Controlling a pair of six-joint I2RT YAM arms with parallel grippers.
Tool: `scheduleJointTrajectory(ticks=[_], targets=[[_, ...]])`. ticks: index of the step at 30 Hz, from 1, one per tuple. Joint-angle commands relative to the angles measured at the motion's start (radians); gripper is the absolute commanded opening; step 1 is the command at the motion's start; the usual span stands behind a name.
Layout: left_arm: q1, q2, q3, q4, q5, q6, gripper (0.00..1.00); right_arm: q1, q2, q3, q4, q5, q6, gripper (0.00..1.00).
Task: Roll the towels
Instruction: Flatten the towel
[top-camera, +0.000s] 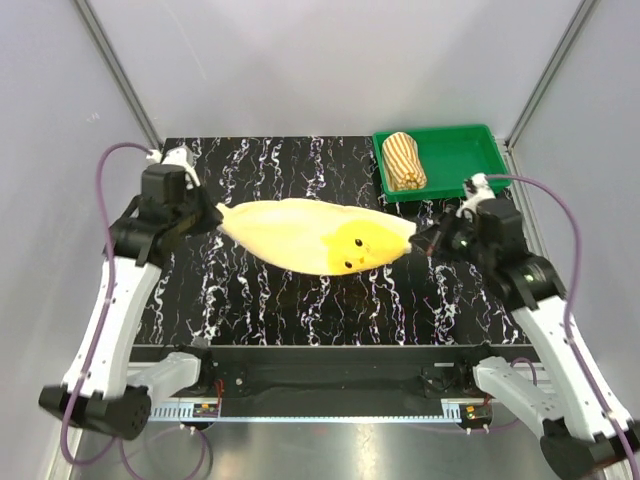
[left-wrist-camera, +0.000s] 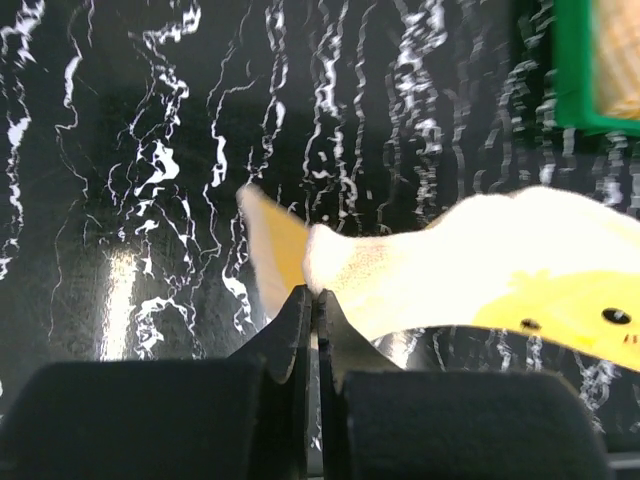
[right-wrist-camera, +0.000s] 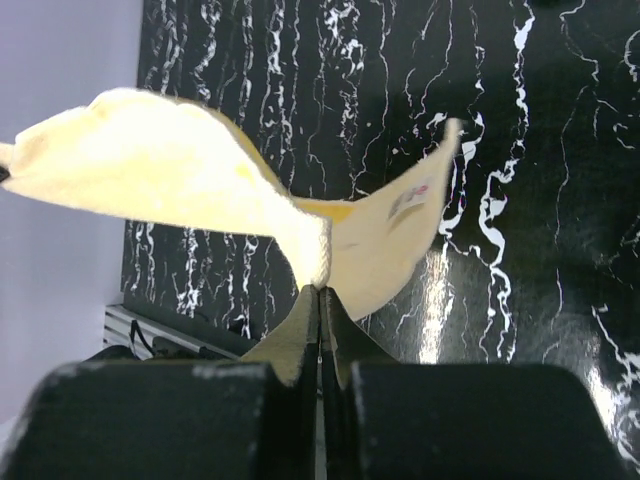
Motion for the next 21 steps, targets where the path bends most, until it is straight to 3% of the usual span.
scheduleJointTrajectory(ticks=[1,5,12,21], targets=[[-0.002,-0.096,0.064,-0.09,0.04,0.011,0.0,0.005,-0.093,0.066,-0.176,0.053,0.01,0.0],[-0.002,-0.08,0.136,-0.139,0.043,0.024,0.0,0.005,-0.069,0.095,-0.207,0.085,-0.01,0.0],[-0.002,0.063,0.038,-0.042,0.028,0.011,0.0,0.005,0.148,0.077,-0.106,0.159,-0.043,0.0],[0.009,0.435,-0.011,0.139,0.043,-0.01,0.0,-0.05,0.525,0.031,0.115,0.2,-0.065,0.0]])
